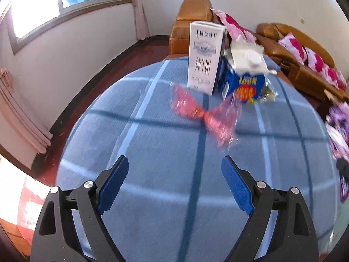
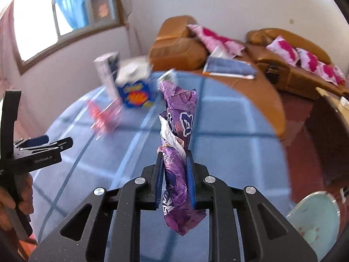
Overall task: Collect trash
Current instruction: 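Grasp the purple wrapper with the right tool while the left tool grasps the pink bag, then carry the purple wrapper and pink bag over the teal bucket with both tools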
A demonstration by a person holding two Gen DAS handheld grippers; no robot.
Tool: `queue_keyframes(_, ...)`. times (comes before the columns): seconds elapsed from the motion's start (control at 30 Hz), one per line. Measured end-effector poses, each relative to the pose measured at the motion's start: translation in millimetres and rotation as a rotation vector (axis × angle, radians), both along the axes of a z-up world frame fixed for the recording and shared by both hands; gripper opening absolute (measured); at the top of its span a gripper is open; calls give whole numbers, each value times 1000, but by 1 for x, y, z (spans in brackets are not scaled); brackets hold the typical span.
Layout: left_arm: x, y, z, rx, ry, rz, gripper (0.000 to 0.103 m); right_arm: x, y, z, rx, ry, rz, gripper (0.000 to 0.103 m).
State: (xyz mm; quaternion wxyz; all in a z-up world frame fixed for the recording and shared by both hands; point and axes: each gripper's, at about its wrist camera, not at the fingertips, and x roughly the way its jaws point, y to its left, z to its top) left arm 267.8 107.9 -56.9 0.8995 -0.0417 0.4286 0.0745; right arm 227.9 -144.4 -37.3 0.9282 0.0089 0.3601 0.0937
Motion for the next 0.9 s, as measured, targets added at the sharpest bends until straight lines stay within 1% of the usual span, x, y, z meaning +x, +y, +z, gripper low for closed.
queue_keyframes(0.17, 40, -10, -2, -83, 0, 82, 84, 11, -26, 0, 14, -1, -60, 20)
queue_keyframes(0.27, 61, -18, -9, -82, -5, 136, 83, 14, -36, -2, 30, 4, -77, 20)
queue_keyframes(0.33, 71, -23, -18, -91, 21, 140, 77, 15, -42, -4, 39, 9, -81, 20)
queue_keyframes(0.4, 77, -26, -29, -98, 52, 134, 65, 16, -46, -6, 49, 17, -86, 20)
queue_keyframes(0.43, 79, -27, -32, -101, 60, 127, 63, 16, -46, -7, 53, 19, -86, 20)
queue_keyframes(0.5, 81, -28, -39, -115, 72, 112, 51, 16, -46, -8, 59, 21, -86, 20)
queue_keyframes(0.53, 81, -29, -39, -104, 61, 109, 45, 15, -46, -8, 61, 21, -85, 20)
queue_keyframes(0.57, 80, -28, -39, -110, 59, 96, 35, 14, -45, -8, 64, 21, -85, 20)
queue_keyframes(0.63, 79, -29, -39, -104, 58, 74, 31, 11, -44, -9, 70, 22, -86, 20)
queue_keyframes(0.7, 74, -31, -37, -74, 51, 52, 27, 8, -42, -10, 79, 23, -91, 20)
queue_keyframes(0.9, 46, -33, -25, -30, 26, 1, 26, -10, -37, -7, 100, 22, -106, 20)
